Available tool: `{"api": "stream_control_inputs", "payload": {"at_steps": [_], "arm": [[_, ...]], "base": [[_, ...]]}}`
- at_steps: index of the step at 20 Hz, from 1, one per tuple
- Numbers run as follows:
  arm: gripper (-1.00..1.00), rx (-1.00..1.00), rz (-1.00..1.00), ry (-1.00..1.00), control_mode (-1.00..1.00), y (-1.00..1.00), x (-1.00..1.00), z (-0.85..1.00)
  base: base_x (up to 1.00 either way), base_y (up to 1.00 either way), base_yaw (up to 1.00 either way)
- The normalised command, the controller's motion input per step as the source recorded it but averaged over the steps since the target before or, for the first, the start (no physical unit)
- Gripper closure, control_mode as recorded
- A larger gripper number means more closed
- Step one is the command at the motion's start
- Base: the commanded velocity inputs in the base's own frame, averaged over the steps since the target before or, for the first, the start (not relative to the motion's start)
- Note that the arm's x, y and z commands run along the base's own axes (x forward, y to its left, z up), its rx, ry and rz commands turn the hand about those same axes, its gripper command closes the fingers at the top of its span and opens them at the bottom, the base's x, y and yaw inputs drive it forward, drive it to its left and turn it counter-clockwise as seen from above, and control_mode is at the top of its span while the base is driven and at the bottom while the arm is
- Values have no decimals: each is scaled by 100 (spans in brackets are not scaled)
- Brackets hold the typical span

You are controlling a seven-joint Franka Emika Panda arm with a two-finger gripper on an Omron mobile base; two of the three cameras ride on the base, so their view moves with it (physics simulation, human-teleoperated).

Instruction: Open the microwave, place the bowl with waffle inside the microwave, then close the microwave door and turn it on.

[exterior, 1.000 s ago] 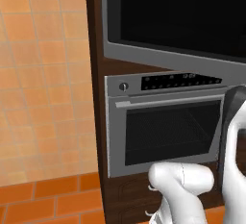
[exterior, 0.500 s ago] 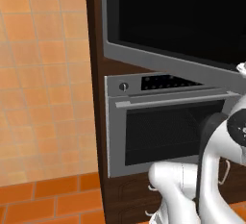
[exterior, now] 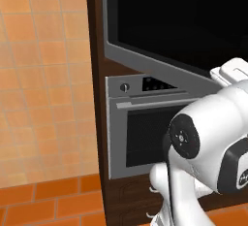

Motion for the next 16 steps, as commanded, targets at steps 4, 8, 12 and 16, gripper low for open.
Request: {"api": "stream_control_inputs", "payload": {"at_steps": [4,8,12,16], "arm": [[-100,-6,-17,1,-100,21,-85,0],[-100,-1,-20,2,-100,0,-55,0],[-100,-8,-6,-5,-100,24,-65,0],[-100,-6,8,-4,-100,35,-18,0]], "base": [[0,0,0],[0,0,0],[0,0,0],[0,0,0]]}}
